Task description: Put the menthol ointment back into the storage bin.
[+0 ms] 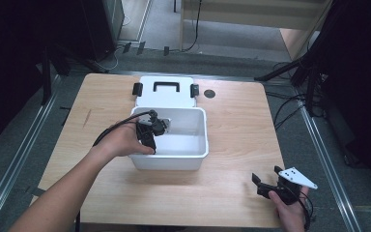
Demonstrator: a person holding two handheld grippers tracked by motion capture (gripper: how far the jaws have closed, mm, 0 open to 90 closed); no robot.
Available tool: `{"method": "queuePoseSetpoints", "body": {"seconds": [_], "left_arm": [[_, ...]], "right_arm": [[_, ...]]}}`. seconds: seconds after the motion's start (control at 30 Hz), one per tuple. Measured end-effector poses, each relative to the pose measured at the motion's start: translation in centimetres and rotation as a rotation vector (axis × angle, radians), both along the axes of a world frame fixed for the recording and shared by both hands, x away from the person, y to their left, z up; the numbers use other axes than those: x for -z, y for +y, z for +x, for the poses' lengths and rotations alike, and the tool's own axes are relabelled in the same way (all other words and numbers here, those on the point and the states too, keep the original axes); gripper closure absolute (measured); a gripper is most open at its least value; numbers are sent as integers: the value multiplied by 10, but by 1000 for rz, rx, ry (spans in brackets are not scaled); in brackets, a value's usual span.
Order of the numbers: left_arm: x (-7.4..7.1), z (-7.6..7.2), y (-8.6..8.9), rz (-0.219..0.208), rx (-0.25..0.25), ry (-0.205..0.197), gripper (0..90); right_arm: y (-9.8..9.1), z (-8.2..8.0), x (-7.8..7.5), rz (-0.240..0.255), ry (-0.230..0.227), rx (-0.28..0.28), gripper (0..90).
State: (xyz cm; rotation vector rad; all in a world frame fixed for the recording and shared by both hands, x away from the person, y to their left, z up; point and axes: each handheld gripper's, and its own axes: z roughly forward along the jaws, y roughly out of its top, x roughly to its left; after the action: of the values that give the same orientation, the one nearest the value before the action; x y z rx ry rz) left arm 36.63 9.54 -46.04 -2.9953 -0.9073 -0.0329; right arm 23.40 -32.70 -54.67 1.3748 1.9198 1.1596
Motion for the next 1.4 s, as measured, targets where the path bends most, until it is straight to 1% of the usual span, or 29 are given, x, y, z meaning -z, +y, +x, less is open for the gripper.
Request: {"method": "queuePoseSetpoints", "body": {"seconds": [0.03,0.07,0.1,0.13,0.2,0.27,0.33,0.43,0.47,0.5,0.57,0.63,0.73,0.77,0.83,0.87,1.0,1.07,1.1,1.17,1.2,1.27,1.3,1.33,1.37,1.4], "left_arm": [[1,1,0,-4,-8,13,515],[2,2,0,-14,-27,26,515],[2,2,0,-14,-27,26,515],[4,4,0,-18,-44,62,516],[7,5,-1,-6,-53,87,515],[7,6,-2,0,-66,86,515],[7,6,-2,11,-69,92,515],[7,6,-2,18,-68,82,512],[8,5,-3,42,-63,59,511],[8,5,-4,49,-65,58,509],[8,4,-4,52,-60,50,502],[7,5,-4,47,-59,44,469],[6,3,-5,69,-44,15,445],[5,3,-6,65,-53,7,428],[2,3,-5,68,-40,5,411],[1,3,-6,61,-45,-7,397],[-8,3,-3,44,-38,-17,376],[-14,2,-2,25,-55,-24,383],[-17,2,-1,25,-50,-23,386],[-24,1,0,7,-58,-27,394],[-27,1,1,8,-51,-28,398],[-34,-1,3,-8,-62,-30,406],[-37,-2,3,-11,-65,-32,409],[-41,-2,5,-7,-54,-29,412],[-44,-3,5,-23,-68,-37,416],[-48,-3,7,-21,-59,-36,418]], "right_arm": [[0,0,0,0,0,0,66],[0,0,0,0,0,-1,66],[0,0,0,0,0,-1,66],[0,0,0,1,0,-1,66],[0,0,0,-1,0,-1,66],[0,0,0,-1,2,0,66],[0,0,0,-1,2,0,66],[0,0,0,-1,2,1,66],[0,0,0,-2,2,1,66],[0,0,0,-3,1,-1,66],[0,0,0,-4,0,-2,66],[0,0,0,-4,-1,-2,66],[0,0,0,-3,0,-2,66],[0,0,0,-3,0,-2,66],[0,0,0,-3,-1,-3,66],[0,0,0,-3,-1,-3,66],[0,0,0,-2,3,-2,66],[1,0,0,-3,4,-3,66],[0,0,0,-6,4,-4,66],[1,0,0,-6,4,-4,66],[1,0,0,-7,4,-5,66],[1,0,0,-8,4,-5,66],[1,0,0,-8,3,-6,66],[1,0,0,-10,3,-6,66],[1,0,0,-11,4,-6,66],[1,0,0,-11,4,-6,66]]}}
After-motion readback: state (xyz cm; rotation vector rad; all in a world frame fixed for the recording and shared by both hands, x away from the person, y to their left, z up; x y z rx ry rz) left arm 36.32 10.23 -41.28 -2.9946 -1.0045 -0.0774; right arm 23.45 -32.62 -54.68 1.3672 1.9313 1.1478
